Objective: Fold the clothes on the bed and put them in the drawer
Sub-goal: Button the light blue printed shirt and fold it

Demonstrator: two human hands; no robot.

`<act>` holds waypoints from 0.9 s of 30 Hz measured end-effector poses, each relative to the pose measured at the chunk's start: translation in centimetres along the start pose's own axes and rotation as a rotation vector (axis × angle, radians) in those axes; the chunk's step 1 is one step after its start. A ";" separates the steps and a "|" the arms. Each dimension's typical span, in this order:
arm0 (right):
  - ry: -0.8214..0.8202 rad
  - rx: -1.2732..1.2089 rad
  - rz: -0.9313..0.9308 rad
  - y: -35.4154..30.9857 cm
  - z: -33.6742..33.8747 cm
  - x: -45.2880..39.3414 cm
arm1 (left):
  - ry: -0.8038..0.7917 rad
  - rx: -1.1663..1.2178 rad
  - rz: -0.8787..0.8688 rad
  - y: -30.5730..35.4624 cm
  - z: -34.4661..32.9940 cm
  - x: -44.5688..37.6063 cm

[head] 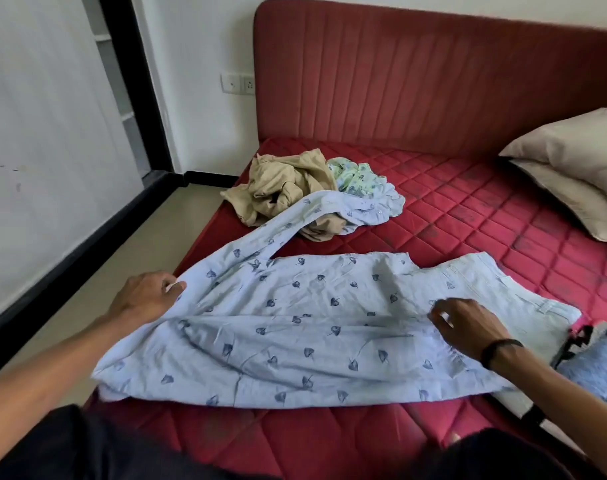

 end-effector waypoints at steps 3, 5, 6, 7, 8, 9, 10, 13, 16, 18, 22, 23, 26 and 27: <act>-0.004 -0.114 -0.019 -2.2 -0.8 -6.0 | -0.037 0.030 -0.132 2.1 -1.7 -3.3; -0.002 -0.109 0.007 -3.4 -2.2 -10.4 | -0.068 -0.008 -0.138 2.7 -3.9 -6.0; -0.001 -0.098 0.017 -3.9 -2.7 -12.5 | -0.068 -0.005 -0.145 3.0 -4.4 -7.2; -0.026 -0.079 0.035 -4.6 -3.5 -14.7 | -0.075 0.019 -0.145 2.9 -4.8 -8.3; -0.063 -0.052 0.040 -4.6 -3.9 -16.2 | -0.058 0.048 -0.171 3.1 -5.0 -9.1; -0.114 -0.015 0.052 -4.6 -4.2 -17.5 | -0.030 0.053 -0.186 3.0 -5.0 -9.7; -0.156 0.013 0.060 -4.5 -4.7 -18.7 | 0.011 0.031 -0.178 2.8 -4.8 -10.3; -0.198 0.071 0.075 -3.6 -5.7 -21.0 | 0.166 -0.029 0.013 1.6 -2.8 -10.9; -0.175 0.123 0.007 -2.9 -5.2 -22.4 | 0.168 0.040 0.154 0.0 -0.9 -11.3; -0.128 0.142 -0.078 -2.1 -3.8 -22.4 | 0.179 0.127 0.166 -0.1 -0.6 -11.3; -0.034 0.119 -0.231 0.3 -0.1 -19.4 | 0.187 0.215 0.071 2.5 -1.5 -9.6; -0.024 0.125 -0.240 0.7 1.0 -18.3 | 0.173 0.241 0.040 3.4 -1.2 -8.9; -0.001 0.135 -0.181 2.5 4.0 -14.2 | 0.049 0.347 -0.025 5.2 1.4 -6.5; 0.015 0.119 -0.122 3.1 4.8 -12.3 | 0.002 0.348 -0.080 5.2 2.5 -5.5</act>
Point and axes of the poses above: each hand's wrist, its own x-axis away from the middle knuckle, its own z-axis out of the back of the hand, y = z × x, the point moved 1 cm from there along -x, towards the middle knuckle, and after that the axes turned 8 degrees about x, right-handed, at the moved point
